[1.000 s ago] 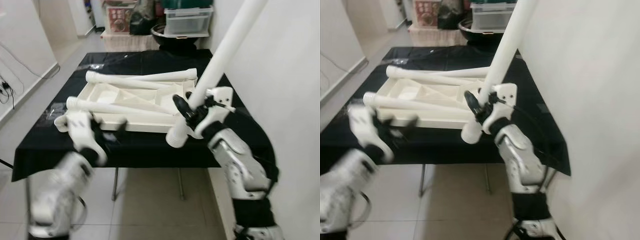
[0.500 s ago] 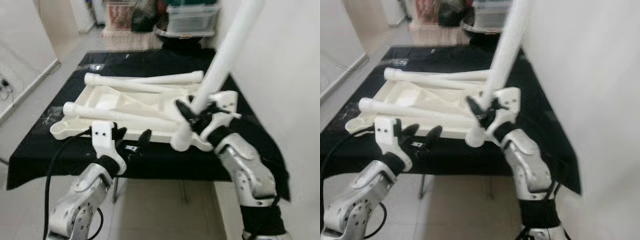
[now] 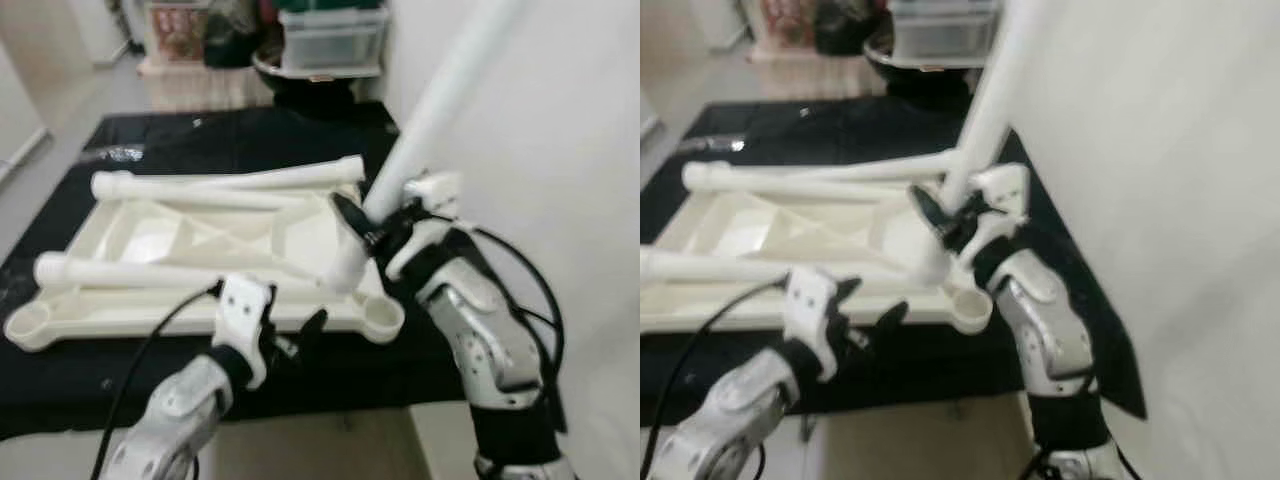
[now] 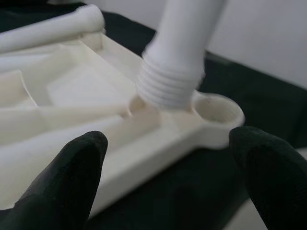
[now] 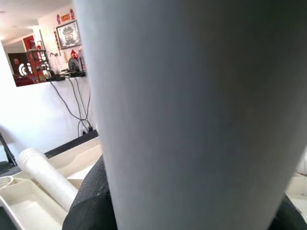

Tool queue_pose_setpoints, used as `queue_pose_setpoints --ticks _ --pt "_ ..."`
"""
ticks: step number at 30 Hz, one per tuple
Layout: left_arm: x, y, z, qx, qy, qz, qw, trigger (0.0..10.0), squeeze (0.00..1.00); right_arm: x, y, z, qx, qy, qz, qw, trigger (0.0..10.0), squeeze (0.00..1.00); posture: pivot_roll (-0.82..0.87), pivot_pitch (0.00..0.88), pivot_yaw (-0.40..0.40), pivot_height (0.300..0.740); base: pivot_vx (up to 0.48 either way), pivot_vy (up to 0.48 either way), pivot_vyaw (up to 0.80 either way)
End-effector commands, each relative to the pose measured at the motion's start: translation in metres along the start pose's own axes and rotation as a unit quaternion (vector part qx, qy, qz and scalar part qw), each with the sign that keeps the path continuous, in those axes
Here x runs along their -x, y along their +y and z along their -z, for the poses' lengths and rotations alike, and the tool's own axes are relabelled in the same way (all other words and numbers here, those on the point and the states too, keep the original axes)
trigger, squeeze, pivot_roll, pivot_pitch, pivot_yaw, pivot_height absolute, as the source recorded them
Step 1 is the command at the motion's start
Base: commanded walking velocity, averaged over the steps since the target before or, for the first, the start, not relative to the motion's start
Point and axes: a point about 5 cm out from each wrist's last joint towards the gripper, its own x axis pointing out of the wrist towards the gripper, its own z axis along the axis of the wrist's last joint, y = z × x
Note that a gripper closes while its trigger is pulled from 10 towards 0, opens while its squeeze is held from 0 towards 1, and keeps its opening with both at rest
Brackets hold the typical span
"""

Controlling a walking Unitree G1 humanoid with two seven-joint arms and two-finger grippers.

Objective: Building children table

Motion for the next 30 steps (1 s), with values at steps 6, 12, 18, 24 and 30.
queue_pose_setpoints --ticks 6,12,18,24,30 --pt "0.028 -0.027 0.026 -0.022 0.062 0.069 0.995 10.0 0.00 0.015 -0.006 -0.013 0.030 0.016 -0.111 0.993 10.0 0.00 -0.05 0.161 0.007 0.740 0.000 0.000 0.00" --pt "0.045 -0.030 0.024 -0.052 0.067 0.046 0.995 10.0 0.00 0.019 -0.019 -0.015 0.026 0.048 -0.204 0.977 10.0 0.00 -0.02 0.222 -0.003 0.740 0.000 0.000 0.00" --pt "0.051 -0.032 0.018 -0.080 0.059 0.023 0.995 10.0 0.00 0.014 -0.032 -0.022 0.031 0.062 -0.255 0.965 10.0 0.00 0.00 0.260 -0.002 0.740 0.000 0.000 0.00" --pt "0.056 -0.032 0.012 -0.100 0.049 0.024 0.994 10.0 0.00 0.006 -0.051 -0.040 0.028 0.049 -0.276 0.959 10.0 0.00 0.02 0.304 0.004 0.740 0.000 0.000 0.00" --pt "0.060 -0.035 0.009 -0.112 0.043 0.045 0.992 10.0 0.00 0.017 -0.067 -0.068 0.022 0.025 -0.339 0.940 10.0 0.00 0.03 0.335 0.014 0.740 0.000 0.000 0.00"
